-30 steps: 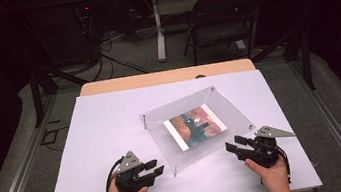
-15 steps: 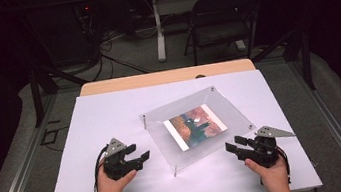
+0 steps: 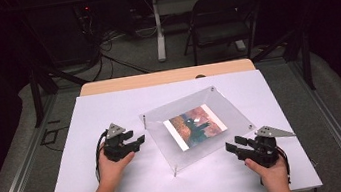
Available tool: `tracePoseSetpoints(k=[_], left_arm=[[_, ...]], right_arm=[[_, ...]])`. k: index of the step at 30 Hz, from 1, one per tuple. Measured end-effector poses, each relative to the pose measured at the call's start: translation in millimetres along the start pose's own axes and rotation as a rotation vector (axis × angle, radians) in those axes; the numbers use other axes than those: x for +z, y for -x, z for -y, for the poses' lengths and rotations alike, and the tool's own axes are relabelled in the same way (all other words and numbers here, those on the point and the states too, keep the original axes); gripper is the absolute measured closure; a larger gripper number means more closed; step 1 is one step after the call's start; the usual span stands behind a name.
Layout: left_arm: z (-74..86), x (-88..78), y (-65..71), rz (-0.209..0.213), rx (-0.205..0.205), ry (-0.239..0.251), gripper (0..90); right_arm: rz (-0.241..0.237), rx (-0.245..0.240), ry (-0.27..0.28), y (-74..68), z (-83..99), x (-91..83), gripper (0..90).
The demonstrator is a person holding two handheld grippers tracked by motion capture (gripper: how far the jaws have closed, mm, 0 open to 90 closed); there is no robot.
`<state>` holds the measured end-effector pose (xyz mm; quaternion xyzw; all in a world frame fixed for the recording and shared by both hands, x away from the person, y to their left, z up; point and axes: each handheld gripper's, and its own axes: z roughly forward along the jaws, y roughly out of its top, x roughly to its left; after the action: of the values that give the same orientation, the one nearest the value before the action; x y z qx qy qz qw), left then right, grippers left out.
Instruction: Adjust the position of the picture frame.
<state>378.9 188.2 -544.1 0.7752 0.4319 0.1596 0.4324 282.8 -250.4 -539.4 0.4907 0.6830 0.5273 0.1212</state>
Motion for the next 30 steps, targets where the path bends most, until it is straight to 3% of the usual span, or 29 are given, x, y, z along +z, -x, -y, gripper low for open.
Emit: tracePoseSetpoints(k=[5, 11, 22, 30], left_arm=[[-7.2, 14.8, -2.8, -0.012, -0.008, 0.002, 49.0], [-11.3, 29.5, -3.5, -0.018, 0.012, -0.007, 54.0], [-20.1, 49.4, -6.9, -0.032, 0.013, -0.029, 66.3], [-24.6, 60.6, -6.5, -0.059, 0.063, -0.046, 76.1]], right_arm=[[-0.001, -0.003, 0.001, -0.2, 0.4, -1.0, 45.5], [0.002, -0.013, 0.002, -3.5, 3.8, -6.7, 45.3], [0.011, -0.05, 0.011, -21.5, 14.5, -23.7, 45.0], [0.016, -0.058, 0.008, -26.9, 20.8, -29.7, 45.4]])
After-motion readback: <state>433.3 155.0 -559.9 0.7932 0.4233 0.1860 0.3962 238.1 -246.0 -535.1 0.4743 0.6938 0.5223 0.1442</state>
